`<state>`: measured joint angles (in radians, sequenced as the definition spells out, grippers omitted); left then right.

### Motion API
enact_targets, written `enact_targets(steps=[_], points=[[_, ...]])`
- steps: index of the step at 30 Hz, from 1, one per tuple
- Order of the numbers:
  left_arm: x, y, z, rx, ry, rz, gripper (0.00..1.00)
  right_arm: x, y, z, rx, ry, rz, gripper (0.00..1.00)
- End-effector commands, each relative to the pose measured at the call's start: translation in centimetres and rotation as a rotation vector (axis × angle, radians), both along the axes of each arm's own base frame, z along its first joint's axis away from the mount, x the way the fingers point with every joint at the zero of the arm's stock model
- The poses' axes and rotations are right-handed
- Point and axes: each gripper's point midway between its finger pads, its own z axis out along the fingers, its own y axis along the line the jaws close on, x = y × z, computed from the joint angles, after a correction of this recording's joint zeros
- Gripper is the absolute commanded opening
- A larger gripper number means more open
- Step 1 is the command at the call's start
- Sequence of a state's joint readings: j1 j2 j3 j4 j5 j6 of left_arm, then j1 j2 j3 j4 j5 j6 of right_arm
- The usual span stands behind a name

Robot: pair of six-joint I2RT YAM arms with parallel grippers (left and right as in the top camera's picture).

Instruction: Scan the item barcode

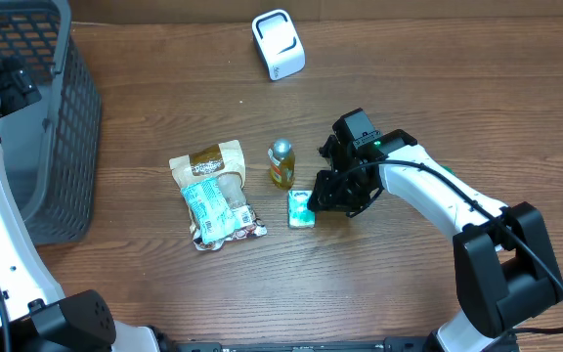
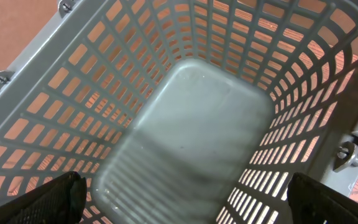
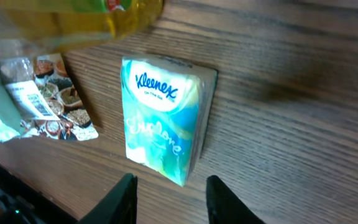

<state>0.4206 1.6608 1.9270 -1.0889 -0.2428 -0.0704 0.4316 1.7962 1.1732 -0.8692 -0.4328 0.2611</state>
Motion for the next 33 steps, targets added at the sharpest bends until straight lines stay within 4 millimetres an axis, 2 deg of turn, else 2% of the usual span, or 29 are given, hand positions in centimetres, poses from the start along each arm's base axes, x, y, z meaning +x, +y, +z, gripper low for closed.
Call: enact_targets(steps=[1, 5, 16, 21, 22, 24, 26, 30, 33], points=[[0.2, -0.1, 0.6, 0.011, -0.007, -0.02, 1.0, 0.1, 0.3, 0.4, 0.019, -0.017, 0.002, 0.34], [0.2, -0.2, 0.6, 0.011, -0.007, -0.021, 0.99, 0.1, 0.3, -0.2, 0.022, -0.01, -0.04, 0.33], [0.2, -0.2, 0.6, 0.011, -0.007, -0.021, 1.0, 0.3, 0.4, -3.6, 0.065, -0.028, -0.179, 0.33], [0.2, -0.1, 0.6, 0.011, -0.007, -0.02, 1.0, 0.3, 0.4, -4.3, 0.081, -0.053, -0.181, 0.32], [0.2, -0.1, 0.6, 0.011, -0.007, -0.02, 1.0, 0.3, 0.4, -4.4, 0.082, -0.056, -0.181, 0.29], [0.2, -0.2, 0.6, 0.011, -0.007, -0.021, 0.99, 0.4, 0.4, -4.5, 0.086, -0.062, -0.18, 0.15], [0.2, -0.1, 0.6, 0.011, -0.007, -0.02, 1.0, 0.6, 0.5, -4.4, 0.09, -0.068, -0.18, 0.06], [0.2, -0.1, 0.6, 0.011, -0.007, -0.02, 1.0, 1.1, 0.5, -3.5, 0.091, -0.094, -0.15, 0.04], [0.2, -0.1, 0.6, 0.011, -0.007, -0.02, 1.0, 2.6, -1.2, -1.5, 0.007, -0.164, -0.155, 0.04]])
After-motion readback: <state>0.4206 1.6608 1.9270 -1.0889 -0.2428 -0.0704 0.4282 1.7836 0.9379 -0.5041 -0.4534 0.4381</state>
